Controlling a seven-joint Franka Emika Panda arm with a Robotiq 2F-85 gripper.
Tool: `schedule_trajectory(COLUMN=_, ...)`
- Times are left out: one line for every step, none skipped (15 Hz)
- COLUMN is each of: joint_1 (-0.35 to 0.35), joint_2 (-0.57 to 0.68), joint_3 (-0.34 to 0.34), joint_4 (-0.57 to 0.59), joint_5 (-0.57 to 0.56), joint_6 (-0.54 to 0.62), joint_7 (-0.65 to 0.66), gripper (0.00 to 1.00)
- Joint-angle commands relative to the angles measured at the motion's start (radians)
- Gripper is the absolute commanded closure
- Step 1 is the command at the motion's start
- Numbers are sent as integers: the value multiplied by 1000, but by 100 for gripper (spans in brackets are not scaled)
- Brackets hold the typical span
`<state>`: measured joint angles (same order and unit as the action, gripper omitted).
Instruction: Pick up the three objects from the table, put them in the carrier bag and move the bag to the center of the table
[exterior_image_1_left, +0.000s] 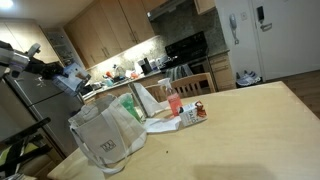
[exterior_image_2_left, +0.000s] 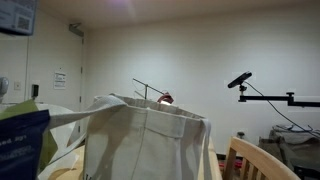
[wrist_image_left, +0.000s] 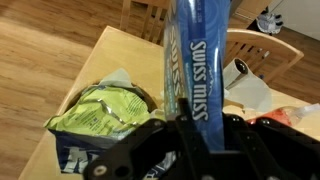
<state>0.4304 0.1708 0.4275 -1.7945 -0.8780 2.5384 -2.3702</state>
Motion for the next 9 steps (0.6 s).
schedule_trajectory(joint_1=8, joint_2=-141, joint_3=-4, joint_4=-123, joint_5=-9, joint_6=-31, joint_7=54, gripper=95)
schedule_trajectory(joint_1=10, joint_2=-167, joint_3=-2, joint_4=-149, joint_5=-17, joint_6=-39, joint_7=78, gripper=95)
schedule_trajectory(joint_1=11, joint_2=-190, joint_3=0, joint_4=-172, joint_5=-23, joint_6=-46, joint_7=100, gripper=95)
schedule_trajectory(joint_1=12, joint_2=-196, joint_3=2, joint_4=-182, joint_5=-38, joint_6=-42, joint_7=127, gripper=95)
schedule_trajectory(joint_1=10, joint_2=-123, joint_3=4, joint_4=-120, joint_5=-8, joint_6=-29, joint_7=63, gripper=79)
schedule_trajectory(joint_1=11, joint_2=-142, joint_3=5, joint_4=-141, joint_5=-13, joint_6=-31, joint_7=82, gripper=79)
schedule_trajectory(joint_1=10, joint_2=-155, joint_3=6, joint_4=-154, joint_5=-15, joint_6=-31, joint_7=92, gripper=79)
schedule_trajectory(joint_1=10, joint_2=-161, joint_3=6, joint_4=-162, joint_5=-16, joint_6=-31, joint_7=95, gripper=79)
schedule_trajectory(joint_1=10, joint_2=-163, joint_3=6, joint_4=-164, joint_5=-16, joint_6=-31, joint_7=95, gripper=79)
